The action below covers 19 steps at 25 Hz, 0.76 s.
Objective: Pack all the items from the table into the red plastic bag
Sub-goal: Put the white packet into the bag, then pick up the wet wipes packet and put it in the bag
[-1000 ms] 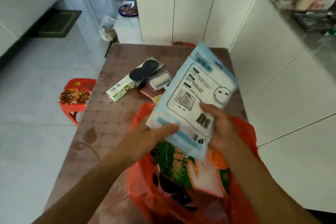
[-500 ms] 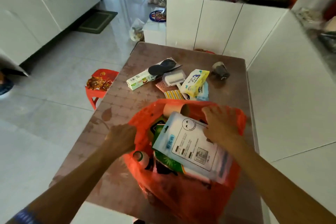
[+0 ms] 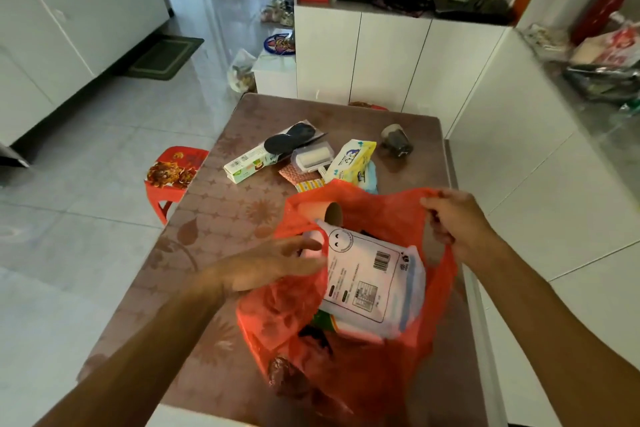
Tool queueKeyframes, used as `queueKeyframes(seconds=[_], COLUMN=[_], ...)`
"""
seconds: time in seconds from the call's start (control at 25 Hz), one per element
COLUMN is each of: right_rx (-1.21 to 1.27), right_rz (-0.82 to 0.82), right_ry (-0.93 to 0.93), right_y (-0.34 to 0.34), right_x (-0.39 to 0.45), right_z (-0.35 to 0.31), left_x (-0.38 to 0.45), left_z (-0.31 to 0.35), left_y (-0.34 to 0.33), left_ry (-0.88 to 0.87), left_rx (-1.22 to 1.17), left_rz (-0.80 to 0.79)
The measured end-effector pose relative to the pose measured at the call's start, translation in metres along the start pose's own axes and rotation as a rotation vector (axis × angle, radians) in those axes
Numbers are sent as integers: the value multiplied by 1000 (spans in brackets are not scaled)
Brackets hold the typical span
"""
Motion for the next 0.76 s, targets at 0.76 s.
queueKeyframes(seconds=[0.76], right_rx=[-955], right_rz=[-11], right_ry=[456], right_y=[-111], right_x=[60], right_z=[-28], left_x=[58], left_z=[59], left_y=[43], left_ry=[-264], left_rx=[846], left_rz=[784])
Point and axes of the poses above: each hand's wrist, its own x-axis towards the middle knuckle, its own y-axis out of the back of the hand, z = x × y, the point moved 1 cm from there along x, towards the middle knuckle, and after that the axes turned 7 degrees about -z, right-handed, at the moved point
